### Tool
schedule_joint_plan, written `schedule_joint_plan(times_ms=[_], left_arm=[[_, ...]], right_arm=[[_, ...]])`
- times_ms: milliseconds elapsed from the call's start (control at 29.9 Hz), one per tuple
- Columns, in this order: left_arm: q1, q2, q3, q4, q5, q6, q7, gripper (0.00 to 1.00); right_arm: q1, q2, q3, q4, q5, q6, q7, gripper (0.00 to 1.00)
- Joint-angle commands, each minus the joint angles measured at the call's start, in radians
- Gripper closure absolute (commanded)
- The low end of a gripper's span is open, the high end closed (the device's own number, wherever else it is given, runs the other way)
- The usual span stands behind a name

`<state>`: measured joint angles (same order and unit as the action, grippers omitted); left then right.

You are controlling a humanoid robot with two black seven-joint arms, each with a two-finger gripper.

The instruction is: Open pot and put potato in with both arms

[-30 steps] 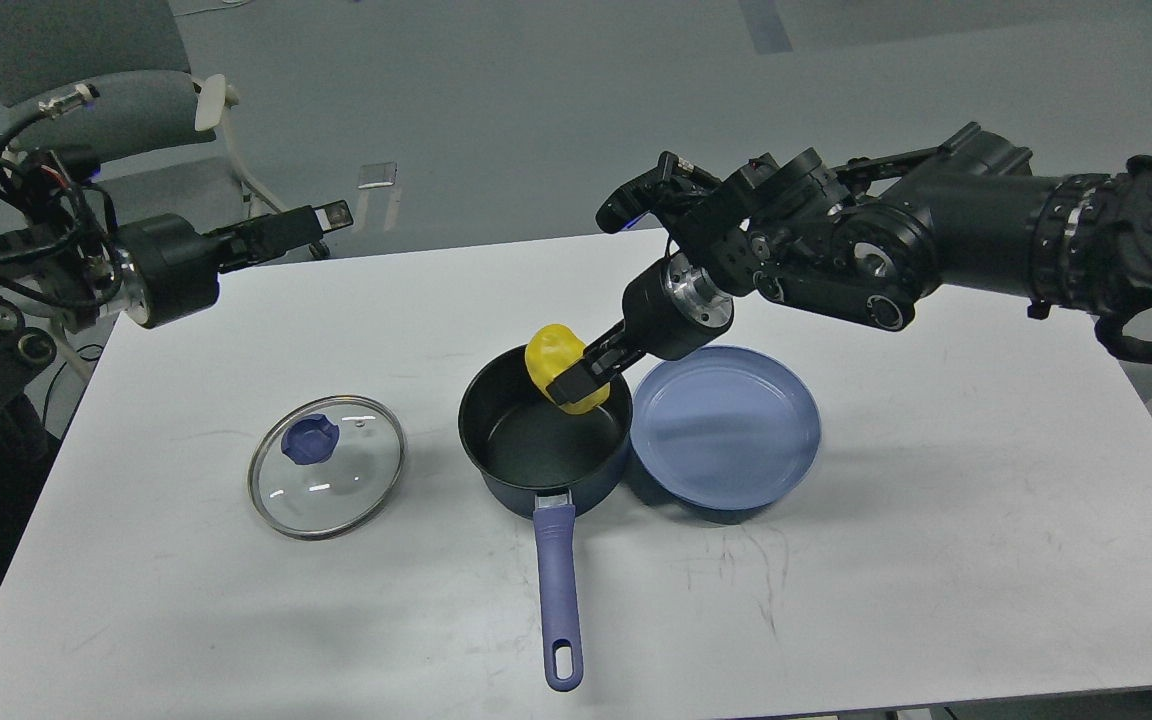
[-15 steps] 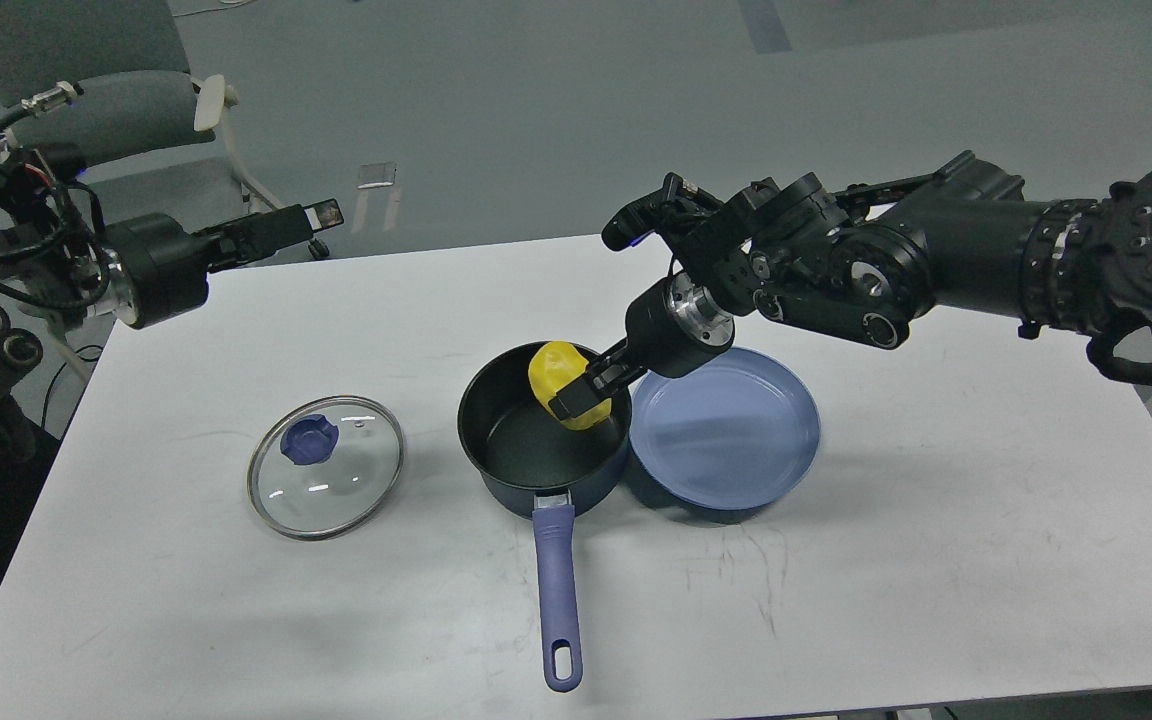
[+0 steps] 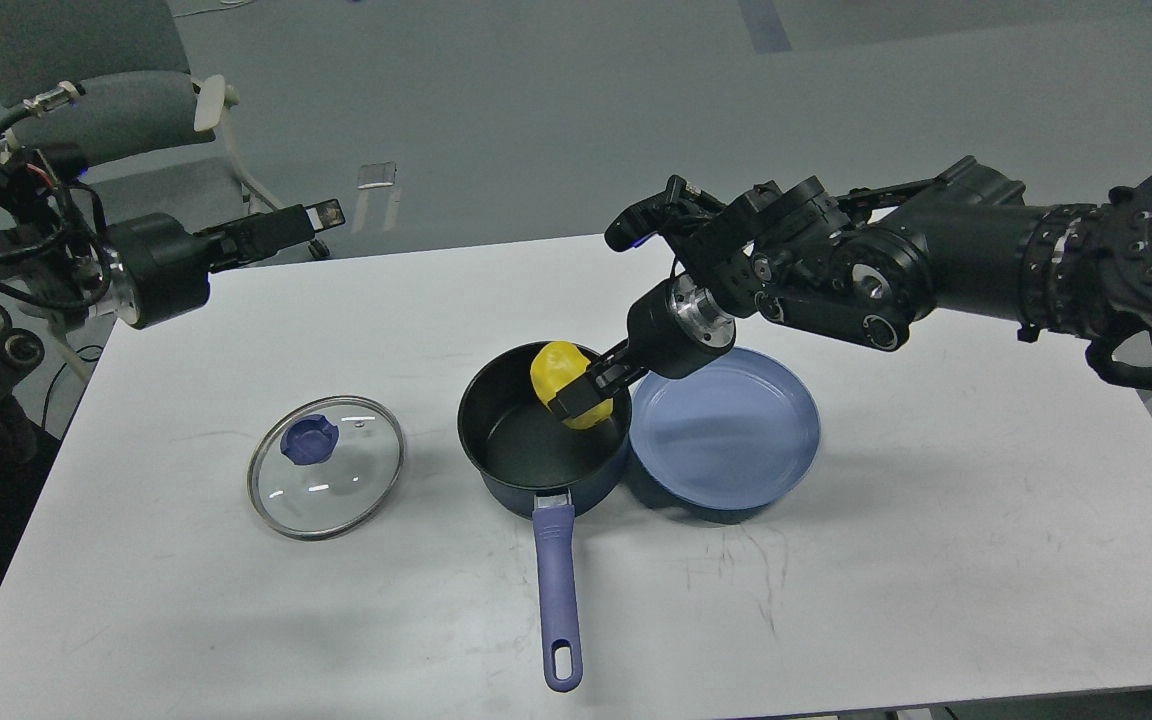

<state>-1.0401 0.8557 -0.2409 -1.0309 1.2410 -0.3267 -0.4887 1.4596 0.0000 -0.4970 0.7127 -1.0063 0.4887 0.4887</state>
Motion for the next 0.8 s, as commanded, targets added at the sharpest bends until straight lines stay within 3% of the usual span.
schedule_joint_plan(times_ms=[0, 368, 769], left_arm=[[0.0, -0.001, 0.0, 0.0, 0.0, 0.0, 0.0, 0.02], [-0.032, 0.002, 0.005, -0.035, 0.009, -0.006, 0.0, 0.02], [-0.239, -0.013, 0.015, -0.21, 0.237, -0.143, 0.0, 0.02]], right_arm=[[-0.001, 0.0, 0.017, -0.002, 0.0, 0.0, 0.0, 0.1], [0.015, 0.0, 0.109, -0.004, 0.067, 0.0, 0.0, 0.04], [-0.103, -0.348, 0.311, 0.007, 0.354, 0.0, 0.0, 0.02]])
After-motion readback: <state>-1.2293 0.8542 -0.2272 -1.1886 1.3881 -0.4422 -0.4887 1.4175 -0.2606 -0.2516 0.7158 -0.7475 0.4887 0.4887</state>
